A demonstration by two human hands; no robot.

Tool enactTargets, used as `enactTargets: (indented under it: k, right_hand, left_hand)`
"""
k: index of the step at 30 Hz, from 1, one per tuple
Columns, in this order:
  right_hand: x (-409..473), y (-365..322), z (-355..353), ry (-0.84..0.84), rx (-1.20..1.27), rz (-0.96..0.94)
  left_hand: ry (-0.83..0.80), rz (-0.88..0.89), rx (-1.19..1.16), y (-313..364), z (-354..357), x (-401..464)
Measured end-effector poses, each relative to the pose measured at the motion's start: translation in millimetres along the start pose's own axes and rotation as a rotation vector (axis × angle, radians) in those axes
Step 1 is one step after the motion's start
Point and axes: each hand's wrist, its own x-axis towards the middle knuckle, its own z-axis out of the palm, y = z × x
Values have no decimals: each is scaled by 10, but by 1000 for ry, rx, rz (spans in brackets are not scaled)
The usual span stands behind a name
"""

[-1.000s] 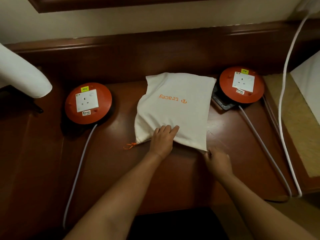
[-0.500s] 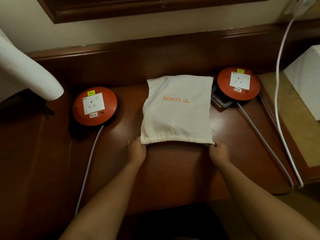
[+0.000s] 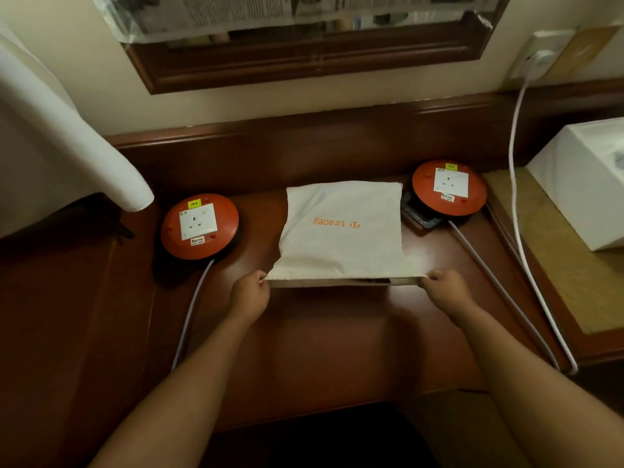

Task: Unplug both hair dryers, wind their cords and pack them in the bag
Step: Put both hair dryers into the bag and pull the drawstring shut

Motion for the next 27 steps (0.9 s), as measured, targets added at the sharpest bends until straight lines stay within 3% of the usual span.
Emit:
enactTargets:
  k: [7,19,27]
  right_hand:
    - [90,-164,-450,-180,97,-125]
    - [114,234,-232,-31,170,-104]
    - [151,443,-163,25,114,-63]
  left_hand:
    - [-45,18,-2,156,-221,-137]
    - [3,15,90,194,-60,-546]
    - [156,3,143,-229,-149,-759]
